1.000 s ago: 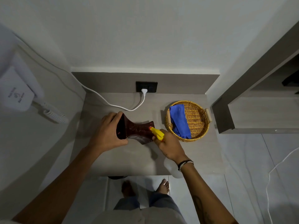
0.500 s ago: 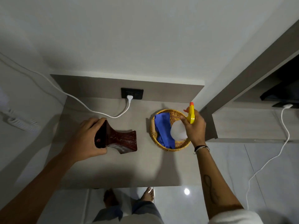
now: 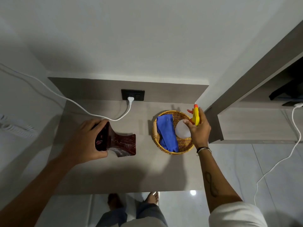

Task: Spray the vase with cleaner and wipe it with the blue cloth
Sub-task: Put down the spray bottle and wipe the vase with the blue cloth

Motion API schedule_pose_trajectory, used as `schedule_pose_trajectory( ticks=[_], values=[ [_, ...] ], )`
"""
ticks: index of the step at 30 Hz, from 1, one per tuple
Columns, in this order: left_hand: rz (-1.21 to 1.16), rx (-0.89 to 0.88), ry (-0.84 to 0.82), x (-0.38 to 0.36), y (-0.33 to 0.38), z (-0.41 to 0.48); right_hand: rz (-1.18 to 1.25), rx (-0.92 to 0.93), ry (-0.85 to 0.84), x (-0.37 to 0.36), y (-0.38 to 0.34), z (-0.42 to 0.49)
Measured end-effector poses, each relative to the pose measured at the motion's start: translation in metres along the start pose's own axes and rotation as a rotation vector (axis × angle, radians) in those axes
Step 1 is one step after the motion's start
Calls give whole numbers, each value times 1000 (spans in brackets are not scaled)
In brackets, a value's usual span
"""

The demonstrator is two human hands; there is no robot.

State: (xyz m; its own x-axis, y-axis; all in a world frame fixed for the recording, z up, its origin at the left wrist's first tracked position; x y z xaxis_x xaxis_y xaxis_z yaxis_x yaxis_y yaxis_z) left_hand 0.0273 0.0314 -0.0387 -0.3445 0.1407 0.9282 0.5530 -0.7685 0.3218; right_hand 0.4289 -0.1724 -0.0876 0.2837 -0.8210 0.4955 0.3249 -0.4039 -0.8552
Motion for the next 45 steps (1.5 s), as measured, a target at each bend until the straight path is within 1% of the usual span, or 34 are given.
schedule_pose_trajectory(
  ticks=[1,3,4,5,6,7,8,9,10,11,13,16,22,28,31,34,38,39,40,41,44,45],
  values=[
    [-2,-3,0,0,1,0,-19,27,67,8,-4,-5],
    [0,-5,1,1,3,1,-134,169,269,25,-24,-23],
    [2,-1,-2,2,3,0,-166,279,331,25,-38,-37],
    [3,6,-9,2,3,-1,-158,398,318,15,-52,-53],
    [-2,13,-13,3,3,-1,-160,513,235,-3,-64,-68],
    [-8,17,-13,3,3,-1,-206,601,109,-26,-70,-80],
    [-9,19,-18,3,2,0,-300,639,-38,-52,-69,-89],
    [-10,19,-25,3,2,0,-417,617,-193,-75,-60,-92],
    [-11,16,-28,2,1,0,-531,551,-327,-93,-48,-91],
    [-13,13,-29,2,1,0,-632,478,-432,-104,-35,-89],
    [-16,22,-31,2,-1,-3,-777,398,-585,-118,-10,-86],
    [-29,51,-19,2,-5,-7,-859,362,-668,-129,9,-83],
    [-62,109,-55,2,-8,-6,-905,398,-657,-133,13,-87],
    [-102,156,-38,8,-8,-10,-846,337,-577,-131,13,-86],
    [-128,195,-22,9,-13,-14,-734,285,-512,-119,5,-80],
    [-159,255,4,11,-18,-22,-516,243,-374,-100,-17,-79],
    [-221,316,52,10,-24,-31,-246,255,-115,-67,-50,-106],
    [-235,329,61,9,-24,-33,-184,266,-90,-62,-58,-118],
    [-249,342,67,8,-26,-34,-126,281,-106,-63,-67,-133],
    [-264,355,68,6,-27,-36,-75,297,-160,-68,-76,-149],
    [-281,390,70,0,-33,-42,5,339,-395,-97,-100,-198],
    [-285,399,70,-1,-34,-43,12,351,-450,-107,-106,-210]
  ],
)
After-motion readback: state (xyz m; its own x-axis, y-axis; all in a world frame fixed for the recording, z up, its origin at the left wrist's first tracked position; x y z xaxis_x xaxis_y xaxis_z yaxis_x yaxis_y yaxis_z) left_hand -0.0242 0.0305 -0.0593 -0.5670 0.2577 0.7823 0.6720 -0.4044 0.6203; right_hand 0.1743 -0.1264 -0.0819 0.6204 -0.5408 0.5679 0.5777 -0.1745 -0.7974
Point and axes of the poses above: each hand's wrist, its own z-axis towards the middle knuckle, its own x-axis out of the back of the hand, y = z × x, the point moved 8 cm from there along z, towards the middle knuckle, and after that the axes turned 12 degrees about y, right-handed, at the moved point
